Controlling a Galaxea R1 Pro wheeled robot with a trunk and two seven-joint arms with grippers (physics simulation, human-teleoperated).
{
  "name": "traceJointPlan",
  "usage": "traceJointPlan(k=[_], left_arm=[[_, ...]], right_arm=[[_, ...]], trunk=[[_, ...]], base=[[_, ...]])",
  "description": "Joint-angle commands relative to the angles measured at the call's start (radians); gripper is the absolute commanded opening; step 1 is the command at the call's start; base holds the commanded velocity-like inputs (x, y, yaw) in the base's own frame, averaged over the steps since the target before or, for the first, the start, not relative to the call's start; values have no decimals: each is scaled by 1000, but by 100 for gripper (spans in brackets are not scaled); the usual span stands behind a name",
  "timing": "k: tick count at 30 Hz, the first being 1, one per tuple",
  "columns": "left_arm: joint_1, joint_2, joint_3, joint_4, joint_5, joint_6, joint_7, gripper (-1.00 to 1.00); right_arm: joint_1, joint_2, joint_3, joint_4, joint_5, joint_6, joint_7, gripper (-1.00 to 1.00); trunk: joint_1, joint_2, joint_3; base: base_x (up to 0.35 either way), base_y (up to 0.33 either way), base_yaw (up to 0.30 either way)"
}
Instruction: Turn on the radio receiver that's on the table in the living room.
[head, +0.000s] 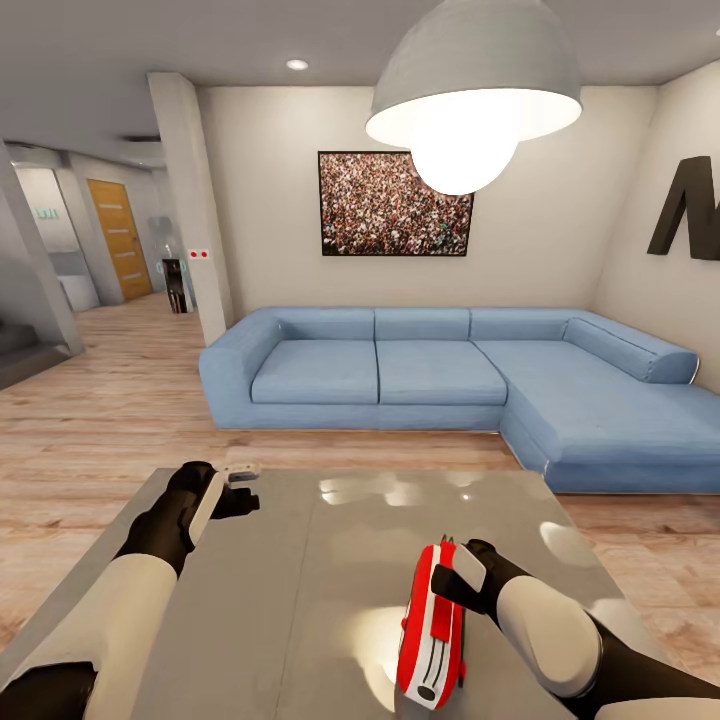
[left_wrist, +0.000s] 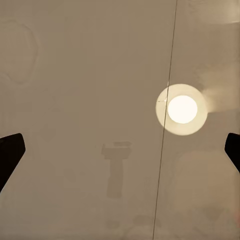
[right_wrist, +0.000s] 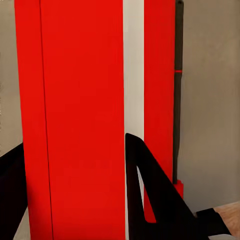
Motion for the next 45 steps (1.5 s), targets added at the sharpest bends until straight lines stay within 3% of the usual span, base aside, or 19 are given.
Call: traceJointPlan(k=[1,14,45], left_arm=[[0,0,0,0,0,0,0,100],[1,0,0,1,0,0,0,100],[14,0,0,1,0,-21,0,100]], right_arm=[[0,0,2,0,2,0,0,-100],[0,-2,2,0,2,-5,0,-100],[0,-4,0,-3,4,-6,0,-100]], trunk=[[0,0,0],[0,0,4],[0,0,49]], base=[[0,0,0],[0,0,0],[0,0,0]])
